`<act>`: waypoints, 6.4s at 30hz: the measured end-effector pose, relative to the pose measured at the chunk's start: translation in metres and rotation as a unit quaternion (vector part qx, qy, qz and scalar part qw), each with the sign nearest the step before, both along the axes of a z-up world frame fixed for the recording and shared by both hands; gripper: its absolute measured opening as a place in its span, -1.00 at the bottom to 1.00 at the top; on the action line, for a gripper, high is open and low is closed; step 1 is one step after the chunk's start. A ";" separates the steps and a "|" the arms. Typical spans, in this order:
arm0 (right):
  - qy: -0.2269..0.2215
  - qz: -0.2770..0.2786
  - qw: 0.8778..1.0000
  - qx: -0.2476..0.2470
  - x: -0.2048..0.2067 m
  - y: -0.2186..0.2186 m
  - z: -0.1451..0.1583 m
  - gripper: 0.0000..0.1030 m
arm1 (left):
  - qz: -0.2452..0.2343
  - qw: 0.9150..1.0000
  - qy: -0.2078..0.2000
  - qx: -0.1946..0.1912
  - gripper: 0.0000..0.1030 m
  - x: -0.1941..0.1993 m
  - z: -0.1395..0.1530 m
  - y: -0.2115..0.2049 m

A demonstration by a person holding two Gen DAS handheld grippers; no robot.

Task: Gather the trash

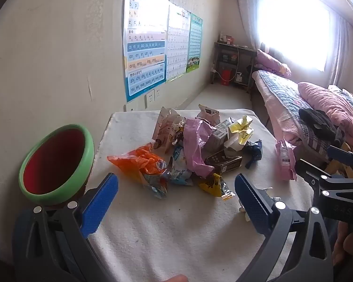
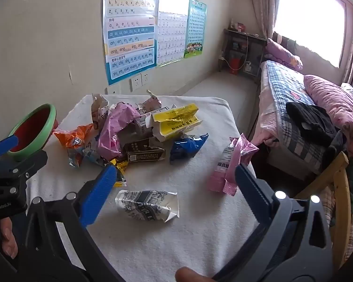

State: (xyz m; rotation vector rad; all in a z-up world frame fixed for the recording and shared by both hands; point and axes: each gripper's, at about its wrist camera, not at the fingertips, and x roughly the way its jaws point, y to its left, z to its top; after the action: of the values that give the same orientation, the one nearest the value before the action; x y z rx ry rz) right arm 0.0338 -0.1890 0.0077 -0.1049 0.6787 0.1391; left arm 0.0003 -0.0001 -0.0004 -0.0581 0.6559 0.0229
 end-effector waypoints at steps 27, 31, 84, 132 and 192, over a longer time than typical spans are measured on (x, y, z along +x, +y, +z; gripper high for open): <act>0.015 -0.001 1.000 -0.006 0.004 0.001 -0.006 0.93 | -0.001 1.000 0.000 -0.003 0.85 0.001 -0.003 -0.001; 0.019 -0.001 1.000 -0.007 0.005 0.000 -0.007 0.93 | -0.001 1.000 0.002 -0.005 0.85 0.001 -0.004 0.000; 0.048 -0.005 0.999 0.007 0.014 -0.006 -0.013 0.93 | -0.001 1.000 0.027 -0.012 0.85 0.005 -0.006 0.001; 0.237 -0.081 0.967 0.053 0.149 -0.088 -0.097 -0.28 | 0.061 0.954 0.254 -0.145 -0.10 0.138 -0.104 0.066; 0.173 0.388 0.902 0.074 0.115 0.353 0.019 -0.37 | 0.155 0.963 0.092 -0.201 -0.10 0.020 0.022 0.326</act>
State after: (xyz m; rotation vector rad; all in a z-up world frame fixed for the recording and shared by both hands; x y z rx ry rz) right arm 0.1486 0.1641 0.0268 -0.2046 0.9504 0.9973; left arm 0.0203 0.3259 0.0220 -0.5554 0.8258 0.1987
